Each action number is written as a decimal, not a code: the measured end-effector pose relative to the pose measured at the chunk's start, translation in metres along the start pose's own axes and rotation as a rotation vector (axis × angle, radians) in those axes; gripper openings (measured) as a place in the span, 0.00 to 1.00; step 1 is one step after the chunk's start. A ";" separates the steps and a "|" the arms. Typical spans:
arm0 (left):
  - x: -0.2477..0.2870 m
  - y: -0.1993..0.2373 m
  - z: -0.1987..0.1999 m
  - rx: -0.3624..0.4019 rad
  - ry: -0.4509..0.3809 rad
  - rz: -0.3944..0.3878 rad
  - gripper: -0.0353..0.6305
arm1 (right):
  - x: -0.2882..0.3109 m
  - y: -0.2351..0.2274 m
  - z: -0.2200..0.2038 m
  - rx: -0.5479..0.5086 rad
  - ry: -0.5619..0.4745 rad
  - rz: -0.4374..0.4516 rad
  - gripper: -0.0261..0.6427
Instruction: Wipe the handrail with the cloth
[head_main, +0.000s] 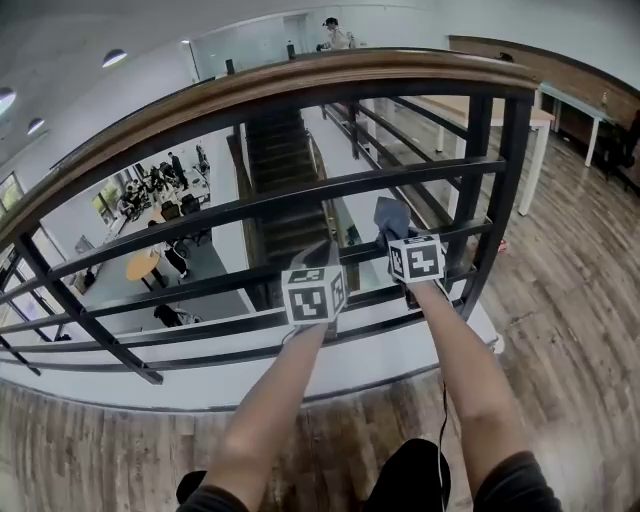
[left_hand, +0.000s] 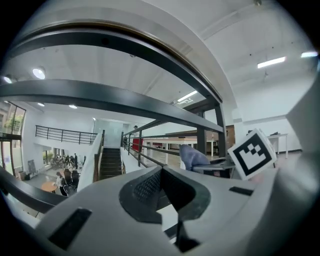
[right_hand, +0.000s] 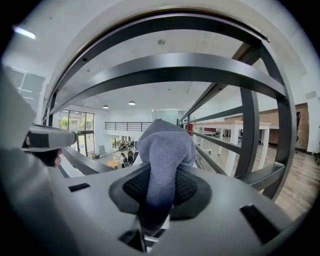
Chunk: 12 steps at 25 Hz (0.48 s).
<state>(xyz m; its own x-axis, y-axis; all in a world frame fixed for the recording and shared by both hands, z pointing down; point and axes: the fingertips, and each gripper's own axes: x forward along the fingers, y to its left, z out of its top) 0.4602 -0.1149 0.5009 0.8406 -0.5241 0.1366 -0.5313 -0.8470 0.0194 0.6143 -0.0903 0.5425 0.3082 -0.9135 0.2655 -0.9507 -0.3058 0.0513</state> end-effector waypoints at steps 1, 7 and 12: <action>0.008 -0.010 -0.003 0.003 0.008 -0.011 0.06 | -0.001 -0.015 -0.001 0.003 0.000 -0.012 0.17; 0.039 -0.061 -0.019 -0.016 0.035 -0.070 0.06 | -0.012 -0.093 -0.015 0.019 0.033 -0.092 0.17; 0.051 -0.096 -0.017 -0.021 0.029 -0.109 0.06 | -0.018 -0.157 -0.020 0.042 0.034 -0.164 0.17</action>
<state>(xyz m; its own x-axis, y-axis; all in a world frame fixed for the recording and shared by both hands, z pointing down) 0.5523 -0.0590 0.5229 0.8902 -0.4262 0.1610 -0.4395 -0.8965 0.0567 0.7578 -0.0206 0.5489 0.4574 -0.8410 0.2889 -0.8851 -0.4618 0.0570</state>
